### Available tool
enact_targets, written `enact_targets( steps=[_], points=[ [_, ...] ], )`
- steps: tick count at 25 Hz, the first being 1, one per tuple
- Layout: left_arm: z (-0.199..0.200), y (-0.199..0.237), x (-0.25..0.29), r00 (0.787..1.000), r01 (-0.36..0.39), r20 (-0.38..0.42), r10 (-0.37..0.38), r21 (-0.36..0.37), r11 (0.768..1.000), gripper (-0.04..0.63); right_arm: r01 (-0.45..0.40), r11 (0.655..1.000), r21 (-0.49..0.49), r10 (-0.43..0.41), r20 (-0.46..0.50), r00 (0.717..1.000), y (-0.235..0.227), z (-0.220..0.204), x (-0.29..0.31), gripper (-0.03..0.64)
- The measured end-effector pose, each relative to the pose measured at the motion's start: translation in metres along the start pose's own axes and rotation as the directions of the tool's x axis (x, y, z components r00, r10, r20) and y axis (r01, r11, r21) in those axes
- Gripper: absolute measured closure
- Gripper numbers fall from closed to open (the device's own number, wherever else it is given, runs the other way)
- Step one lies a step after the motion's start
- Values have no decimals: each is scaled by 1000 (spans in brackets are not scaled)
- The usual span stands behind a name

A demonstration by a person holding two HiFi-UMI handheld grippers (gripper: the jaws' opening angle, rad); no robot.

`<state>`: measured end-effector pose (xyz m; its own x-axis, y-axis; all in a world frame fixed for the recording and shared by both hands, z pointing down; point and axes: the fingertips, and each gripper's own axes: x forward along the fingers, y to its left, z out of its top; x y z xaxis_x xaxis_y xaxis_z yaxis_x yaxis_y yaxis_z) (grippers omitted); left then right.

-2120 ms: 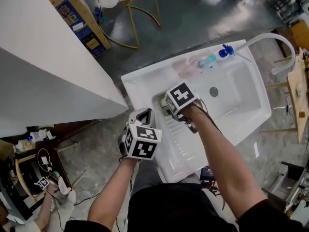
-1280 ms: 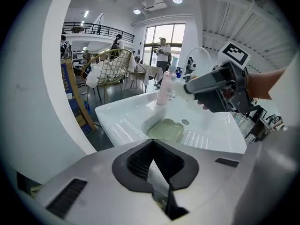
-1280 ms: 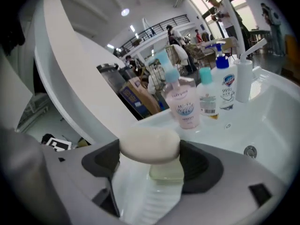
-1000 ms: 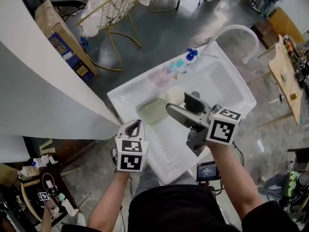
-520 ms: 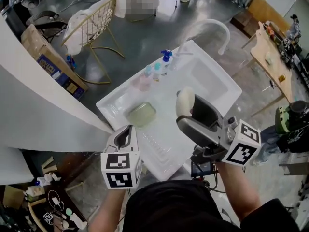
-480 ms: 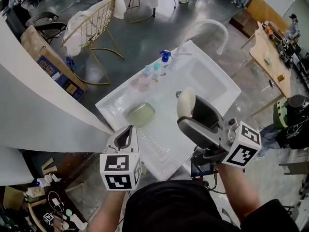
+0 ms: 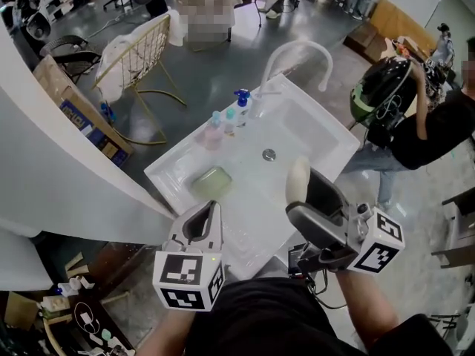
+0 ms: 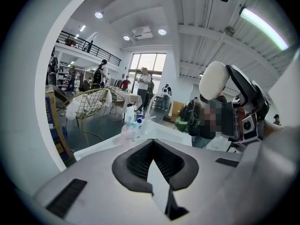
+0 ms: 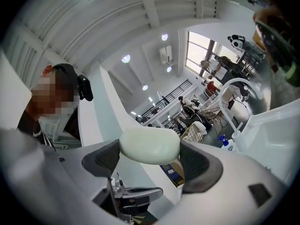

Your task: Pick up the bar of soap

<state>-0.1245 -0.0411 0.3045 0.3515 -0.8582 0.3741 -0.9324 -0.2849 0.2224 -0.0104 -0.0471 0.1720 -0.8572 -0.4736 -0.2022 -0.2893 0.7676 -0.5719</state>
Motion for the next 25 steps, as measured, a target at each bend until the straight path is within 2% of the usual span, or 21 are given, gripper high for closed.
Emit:
enact_targets(
  steps=[9, 25],
  points=[
    [7, -42, -5, 999, -25, 23, 24, 19, 1000, 592, -45, 998, 40, 44, 29, 999, 10, 23, -35, 215],
    [0, -175, -55, 997, -34, 75, 31, 48, 998, 592, -76, 997, 11, 75, 78, 994, 56, 57, -166, 215]
  ],
)
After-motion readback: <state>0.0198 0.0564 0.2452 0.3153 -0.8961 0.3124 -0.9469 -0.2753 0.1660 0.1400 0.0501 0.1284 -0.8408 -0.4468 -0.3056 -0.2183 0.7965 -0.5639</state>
